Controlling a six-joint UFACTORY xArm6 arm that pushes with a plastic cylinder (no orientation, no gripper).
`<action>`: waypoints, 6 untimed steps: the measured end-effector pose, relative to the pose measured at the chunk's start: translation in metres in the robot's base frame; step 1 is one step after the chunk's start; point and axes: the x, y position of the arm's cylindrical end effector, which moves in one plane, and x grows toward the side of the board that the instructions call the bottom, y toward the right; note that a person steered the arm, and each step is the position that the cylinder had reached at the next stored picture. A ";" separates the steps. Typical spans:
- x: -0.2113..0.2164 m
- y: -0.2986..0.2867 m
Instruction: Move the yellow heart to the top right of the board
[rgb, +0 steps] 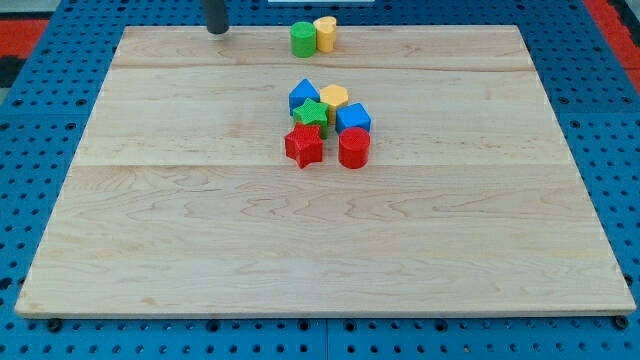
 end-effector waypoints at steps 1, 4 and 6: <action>0.000 0.028; 0.001 0.189; 0.002 0.211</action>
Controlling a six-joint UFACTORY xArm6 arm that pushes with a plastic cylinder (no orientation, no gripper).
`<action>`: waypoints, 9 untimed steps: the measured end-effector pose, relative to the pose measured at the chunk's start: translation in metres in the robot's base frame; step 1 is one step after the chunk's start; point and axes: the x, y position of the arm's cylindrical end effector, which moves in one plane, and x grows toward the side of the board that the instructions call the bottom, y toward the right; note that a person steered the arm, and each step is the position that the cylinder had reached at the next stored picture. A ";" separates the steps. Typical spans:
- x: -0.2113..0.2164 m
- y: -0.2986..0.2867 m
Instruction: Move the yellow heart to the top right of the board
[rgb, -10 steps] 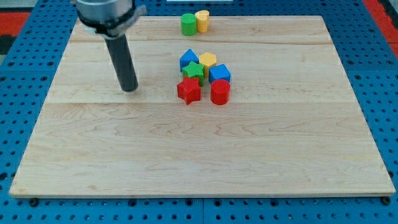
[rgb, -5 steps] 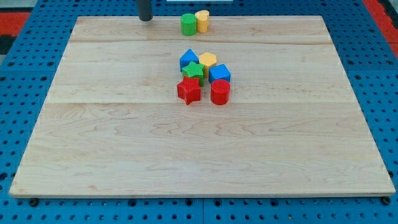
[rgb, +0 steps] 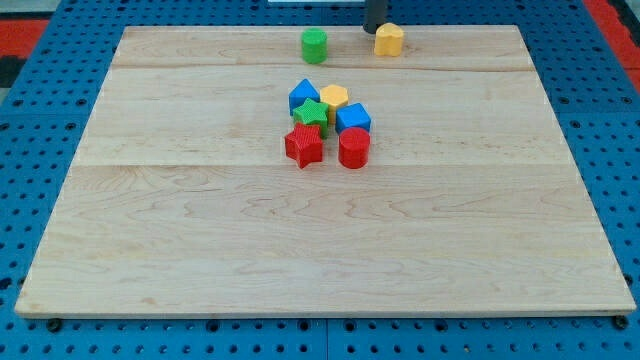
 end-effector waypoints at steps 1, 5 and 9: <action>0.005 0.000; -0.001 0.029; 0.041 0.057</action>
